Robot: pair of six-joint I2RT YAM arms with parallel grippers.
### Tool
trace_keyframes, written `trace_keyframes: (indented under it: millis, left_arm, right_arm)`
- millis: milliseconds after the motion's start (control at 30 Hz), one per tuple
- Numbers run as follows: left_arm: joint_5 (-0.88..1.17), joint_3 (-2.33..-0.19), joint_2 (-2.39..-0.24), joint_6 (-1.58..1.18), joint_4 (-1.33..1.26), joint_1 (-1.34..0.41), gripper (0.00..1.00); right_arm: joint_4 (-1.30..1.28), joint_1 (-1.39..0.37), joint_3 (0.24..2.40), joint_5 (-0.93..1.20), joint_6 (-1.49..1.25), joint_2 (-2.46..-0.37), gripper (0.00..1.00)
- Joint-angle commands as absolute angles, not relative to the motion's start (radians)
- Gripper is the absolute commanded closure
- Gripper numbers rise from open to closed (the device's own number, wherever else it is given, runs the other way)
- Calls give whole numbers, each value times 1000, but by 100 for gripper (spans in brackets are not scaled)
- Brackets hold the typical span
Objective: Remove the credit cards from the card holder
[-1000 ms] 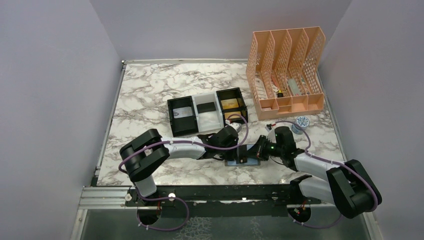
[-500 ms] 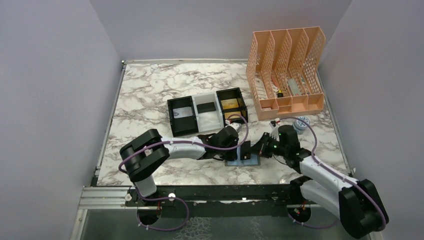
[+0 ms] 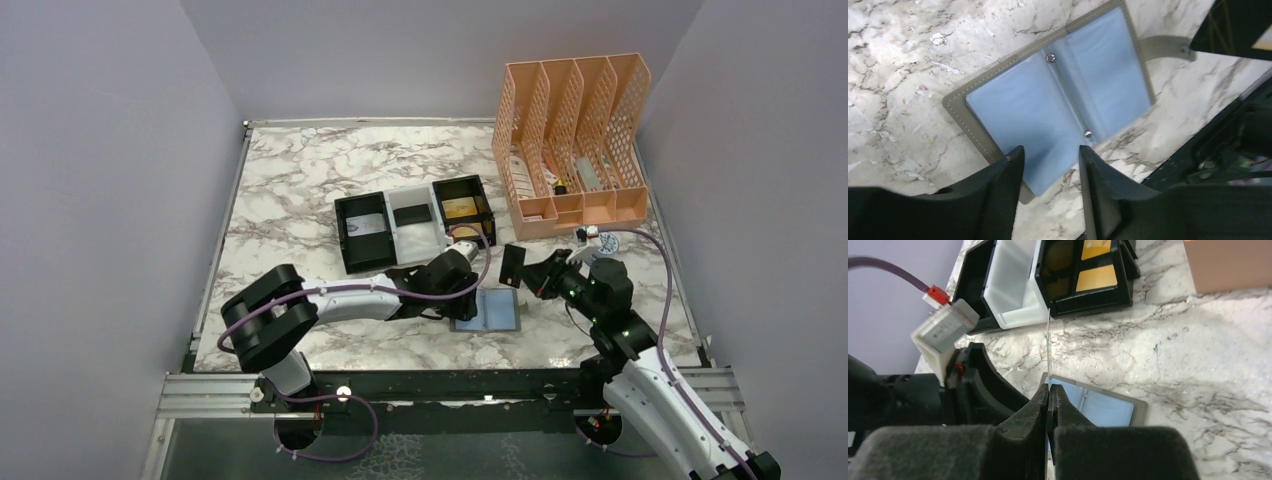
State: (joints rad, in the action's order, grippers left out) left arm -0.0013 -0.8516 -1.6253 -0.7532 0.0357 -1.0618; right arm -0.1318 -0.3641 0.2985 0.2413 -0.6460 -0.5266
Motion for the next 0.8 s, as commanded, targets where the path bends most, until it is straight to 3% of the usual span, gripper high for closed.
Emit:
trace_keyframes:
  millis: [0,433,633,767]
  left_arm:
    - [-36,-819,-1514,-767,37,-1042,44]
    - [-152,-646,-1093,-742,194,-800,8]
    - [-236,-561,-973,-781,304,-756,1]
    - [-266,-499,-880,-831,302,-753,1]
  right_arm:
    - [-114,-357,328,238,-540,-490,99]
    - [187,-357,364,623,-414,-636,99]
    - [252,-398,422,620,-349,-749,99]
    - [172,-549,551,440,-140,-885,99]
